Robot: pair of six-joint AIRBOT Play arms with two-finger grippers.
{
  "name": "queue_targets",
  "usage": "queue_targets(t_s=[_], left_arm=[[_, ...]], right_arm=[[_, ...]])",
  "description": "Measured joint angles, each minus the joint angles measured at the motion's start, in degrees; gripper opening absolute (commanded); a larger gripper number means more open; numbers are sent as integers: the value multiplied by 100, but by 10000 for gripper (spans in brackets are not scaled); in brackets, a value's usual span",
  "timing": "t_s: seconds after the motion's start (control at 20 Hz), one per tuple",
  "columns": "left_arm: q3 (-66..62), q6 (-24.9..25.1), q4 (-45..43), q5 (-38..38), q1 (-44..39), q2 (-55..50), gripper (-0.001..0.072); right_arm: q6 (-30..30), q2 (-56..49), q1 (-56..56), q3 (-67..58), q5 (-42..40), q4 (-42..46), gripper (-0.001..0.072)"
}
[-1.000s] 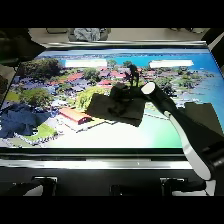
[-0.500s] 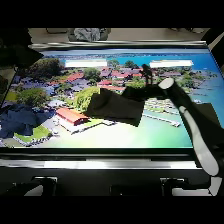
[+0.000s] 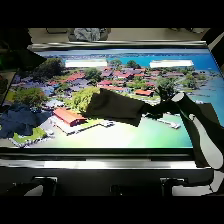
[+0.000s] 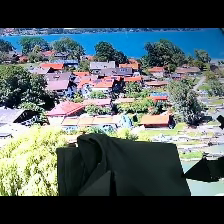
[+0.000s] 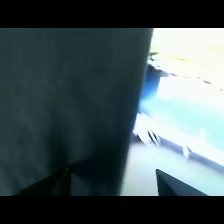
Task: Fold the shirts.
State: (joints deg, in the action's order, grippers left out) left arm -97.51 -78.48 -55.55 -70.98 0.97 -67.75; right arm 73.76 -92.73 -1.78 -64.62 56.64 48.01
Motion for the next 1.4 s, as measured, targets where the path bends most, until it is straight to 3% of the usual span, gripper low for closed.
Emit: queue_targets(t_s=[0.1,0.25,0.45,0.9,1.4], left_arm=[[4,0,0,2,0,-2,33],[7,2,2,2,0,-4,33],[9,2,0,4,0,-72,33],[31,7,0,4,-13,-240,33],[31,26,0,4,-13,-256,33]], right_arm=[[-328,-181,125,120,-273,-623,58],[-951,-229,168,79,-470,-1434,46],[-1464,122,-358,-772,238,-1624,46],[-691,809,-3165,-3480,2608,55,46],[-422,970,-5512,-3960,3615,339,46]])
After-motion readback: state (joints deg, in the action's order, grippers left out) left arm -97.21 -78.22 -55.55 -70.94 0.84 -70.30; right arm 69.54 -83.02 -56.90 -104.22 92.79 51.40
